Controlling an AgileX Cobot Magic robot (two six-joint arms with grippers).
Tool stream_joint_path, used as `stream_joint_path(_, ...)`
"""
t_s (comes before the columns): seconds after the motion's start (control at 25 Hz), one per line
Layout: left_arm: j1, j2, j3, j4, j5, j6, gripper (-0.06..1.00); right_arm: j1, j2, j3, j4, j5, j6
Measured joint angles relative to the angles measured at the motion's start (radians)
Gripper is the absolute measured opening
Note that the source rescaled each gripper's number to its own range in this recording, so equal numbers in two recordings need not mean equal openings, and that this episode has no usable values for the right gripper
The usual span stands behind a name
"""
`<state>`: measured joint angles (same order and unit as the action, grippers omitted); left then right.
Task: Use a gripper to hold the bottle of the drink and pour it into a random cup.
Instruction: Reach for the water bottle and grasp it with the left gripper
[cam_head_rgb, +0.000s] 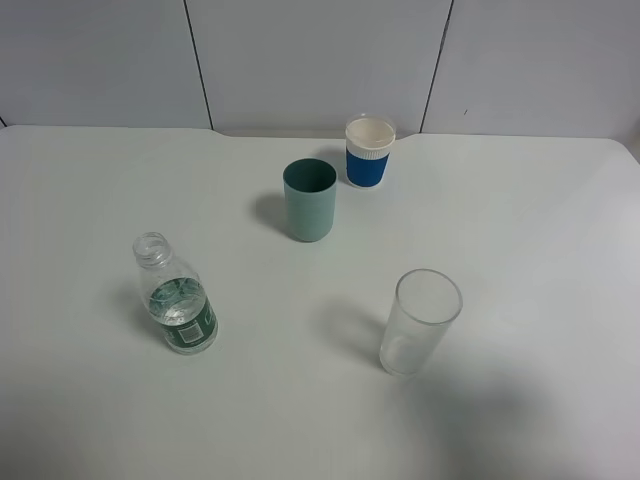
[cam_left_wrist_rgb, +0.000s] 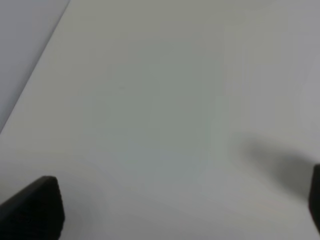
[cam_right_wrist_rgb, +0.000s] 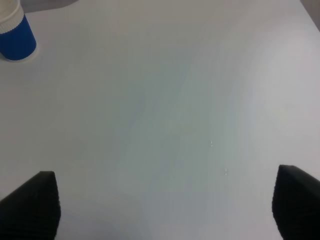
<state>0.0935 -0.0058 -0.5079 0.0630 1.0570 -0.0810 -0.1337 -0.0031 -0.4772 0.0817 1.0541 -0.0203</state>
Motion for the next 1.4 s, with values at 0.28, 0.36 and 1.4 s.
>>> stream_joint_path(0.28, 0.0, 0.0, 0.0, 0.0, 0.0, 0.0, 1.0, 0.0, 0.0, 0.0, 0.0, 0.0, 0.0)
stream_joint_path(0.36, 0.0, 0.0, 0.0, 0.0, 0.0, 0.0, 1.0, 0.0, 0.0, 0.0, 0.0, 0.0, 0.0)
stream_joint_path(1.4, 0.0, 0.0, 0.0, 0.0, 0.0, 0.0, 1.0, 0.0, 0.0, 0.0, 0.0, 0.0, 0.0)
